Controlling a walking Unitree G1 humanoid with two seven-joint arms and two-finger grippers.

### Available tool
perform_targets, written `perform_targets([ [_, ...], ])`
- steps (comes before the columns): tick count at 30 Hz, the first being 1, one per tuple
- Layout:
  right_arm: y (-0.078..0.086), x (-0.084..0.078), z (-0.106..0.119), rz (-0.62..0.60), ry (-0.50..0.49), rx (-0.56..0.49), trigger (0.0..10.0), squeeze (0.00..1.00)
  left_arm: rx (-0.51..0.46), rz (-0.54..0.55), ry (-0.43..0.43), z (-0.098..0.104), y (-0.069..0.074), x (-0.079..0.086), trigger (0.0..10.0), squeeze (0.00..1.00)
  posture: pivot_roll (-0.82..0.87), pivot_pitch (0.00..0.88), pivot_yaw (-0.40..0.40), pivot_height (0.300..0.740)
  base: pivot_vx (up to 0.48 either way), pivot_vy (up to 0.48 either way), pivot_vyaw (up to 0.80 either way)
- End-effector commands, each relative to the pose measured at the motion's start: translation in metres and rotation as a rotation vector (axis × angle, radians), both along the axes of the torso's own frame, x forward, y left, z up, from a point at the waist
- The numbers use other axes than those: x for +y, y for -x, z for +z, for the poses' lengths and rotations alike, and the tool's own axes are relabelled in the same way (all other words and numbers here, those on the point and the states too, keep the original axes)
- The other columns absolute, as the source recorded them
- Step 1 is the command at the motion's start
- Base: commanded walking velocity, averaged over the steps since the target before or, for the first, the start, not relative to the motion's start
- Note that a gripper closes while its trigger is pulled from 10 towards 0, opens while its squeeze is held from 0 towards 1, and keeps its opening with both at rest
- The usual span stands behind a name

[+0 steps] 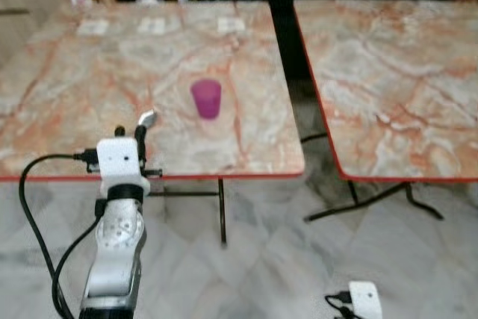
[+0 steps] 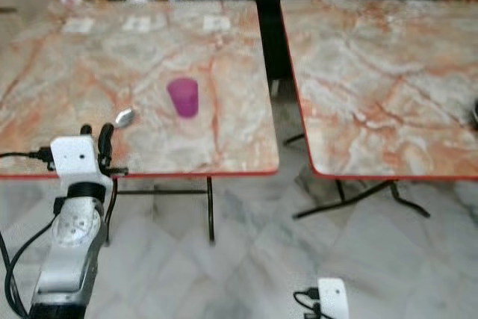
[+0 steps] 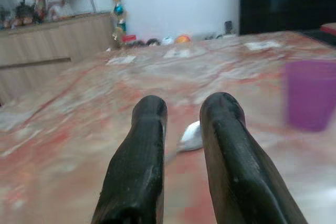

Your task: Setting the table

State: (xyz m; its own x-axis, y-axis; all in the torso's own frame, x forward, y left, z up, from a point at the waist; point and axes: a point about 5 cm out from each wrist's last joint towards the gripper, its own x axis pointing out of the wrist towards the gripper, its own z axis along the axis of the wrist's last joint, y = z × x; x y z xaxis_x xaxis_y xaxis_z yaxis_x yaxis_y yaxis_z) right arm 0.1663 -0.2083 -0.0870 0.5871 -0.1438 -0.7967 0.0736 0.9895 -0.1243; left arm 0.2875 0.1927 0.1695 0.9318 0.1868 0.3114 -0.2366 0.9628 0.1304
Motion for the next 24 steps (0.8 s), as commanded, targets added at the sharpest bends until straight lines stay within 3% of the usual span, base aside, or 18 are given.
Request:
perform_targets([
  [1, -0.001, 0.009, -0.001, 0.006, -0.025, -0.003, 10.0, 0.0, 0.003, 0.001, -0.004, 0.002, 0.002, 0.004, 10.0, 0.0, -0.03, 0.12, -0.017, 0.74, 0.0, 0.48, 0.0],
  [8, -0.001, 0.009, -0.001, 0.007, -0.024, -0.002, 10.0, 0.0, 0.03, -0.065, -0.01, -0.002, 0.0, -0.003, 10.0, 0.0, -0.03, 0.12, -0.017, 0.74, 0.0, 0.453, 0.0],
  [10, -0.001, 0.009, -0.001, 0.011, -0.024, -0.001, 10.0, 0.0, 0.055, -0.131, -0.047, -0.007, 0.0, -0.012, 10.0, 0.0, -0.03, 0.119, -0.017, 0.74, 0.0, 0.0, 0.0],
  [17, -0.002, 0.009, -0.001, 0.011, -0.024, -0.002, 10.0, 0.0, 0.088, -0.235, -0.012, -0.012, 0.0, -0.023, 10.0, 0.0, -0.03, 0.121, -0.017, 0.74, 0.0, 0.0, 0.0],
  [24, -0.002, 0.009, -0.001, 0.003, -0.024, -0.002, 10.0, 0.0, 0.088, -0.269, -0.011, -0.011, 0.0, -0.029, 10.0, 0.0, -0.03, 0.121, -0.017, 0.74, 0.0, 0.0, 0.0],
])
